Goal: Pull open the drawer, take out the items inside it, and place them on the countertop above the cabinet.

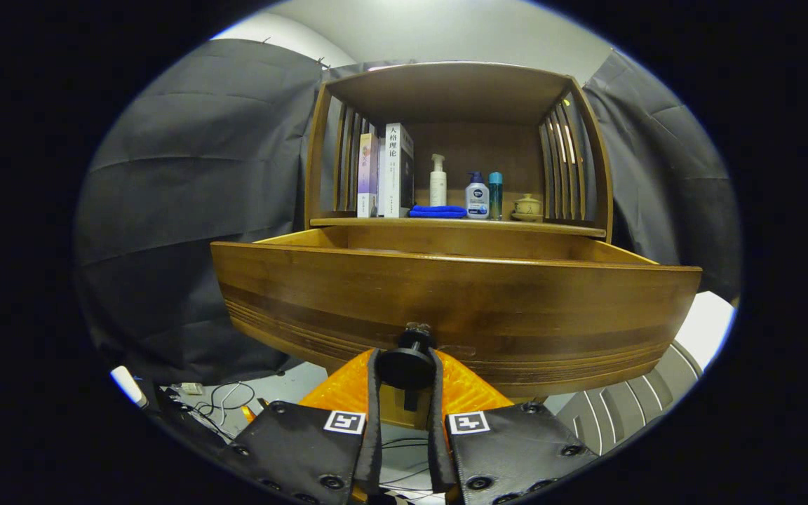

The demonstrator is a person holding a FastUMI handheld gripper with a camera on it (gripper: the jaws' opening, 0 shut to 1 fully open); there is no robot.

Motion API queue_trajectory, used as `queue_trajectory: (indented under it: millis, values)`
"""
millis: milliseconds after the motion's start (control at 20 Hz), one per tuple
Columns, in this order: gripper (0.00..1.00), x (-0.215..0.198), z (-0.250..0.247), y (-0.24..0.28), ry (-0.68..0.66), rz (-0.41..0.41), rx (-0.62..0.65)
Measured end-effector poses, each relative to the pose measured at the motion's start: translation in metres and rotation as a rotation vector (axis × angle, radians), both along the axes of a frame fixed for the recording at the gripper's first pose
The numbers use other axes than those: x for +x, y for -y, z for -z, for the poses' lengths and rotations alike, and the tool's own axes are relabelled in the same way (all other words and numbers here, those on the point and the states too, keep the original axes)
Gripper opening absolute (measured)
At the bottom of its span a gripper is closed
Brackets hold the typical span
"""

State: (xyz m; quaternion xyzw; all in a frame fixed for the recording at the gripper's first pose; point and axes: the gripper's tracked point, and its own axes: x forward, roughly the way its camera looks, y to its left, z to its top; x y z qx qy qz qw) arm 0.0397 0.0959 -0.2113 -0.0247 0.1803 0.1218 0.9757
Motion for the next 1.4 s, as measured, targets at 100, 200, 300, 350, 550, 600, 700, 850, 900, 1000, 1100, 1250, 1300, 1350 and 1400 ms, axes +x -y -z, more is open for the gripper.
queue_trajectory:
  millis: [100,200,300,350,550,600,700,850,900,1000,1100,1250,1300,1350,1400]
  values:
    - [0.29,-0.001,0.001,0.000,0.001,-0.003,-0.005]
    - [0.29,-0.001,0.001,0.002,0.000,-0.011,-0.012]
    - [0.29,0.001,0.001,0.001,0.010,-0.017,-0.016]
    - [0.29,0.000,0.002,0.001,0.011,-0.016,-0.012]
    - [0.47,-0.003,-0.008,-0.007,0.028,-0.040,0.027]
    - [0.54,-0.004,-0.014,-0.007,0.047,-0.060,0.023]
    - [0.69,0.003,-0.027,-0.001,0.098,-0.056,-0.004]
    - [0.91,0.002,-0.072,-0.003,0.164,-0.088,0.012]
    - [0.98,0.006,-0.084,-0.004,0.168,-0.103,0.022]
    - [0.98,0.022,-0.109,-0.003,0.188,-0.127,0.023]
    - [0.99,0.038,-0.129,-0.003,0.182,-0.162,0.012]
    - [0.98,0.064,-0.154,-0.006,0.147,-0.216,0.025]
    - [0.98,0.076,-0.160,-0.006,0.135,-0.233,0.023]
    - [0.98,0.087,-0.163,-0.007,0.108,-0.257,0.012]
    - [0.98,0.100,-0.164,-0.007,0.084,-0.271,0.006]
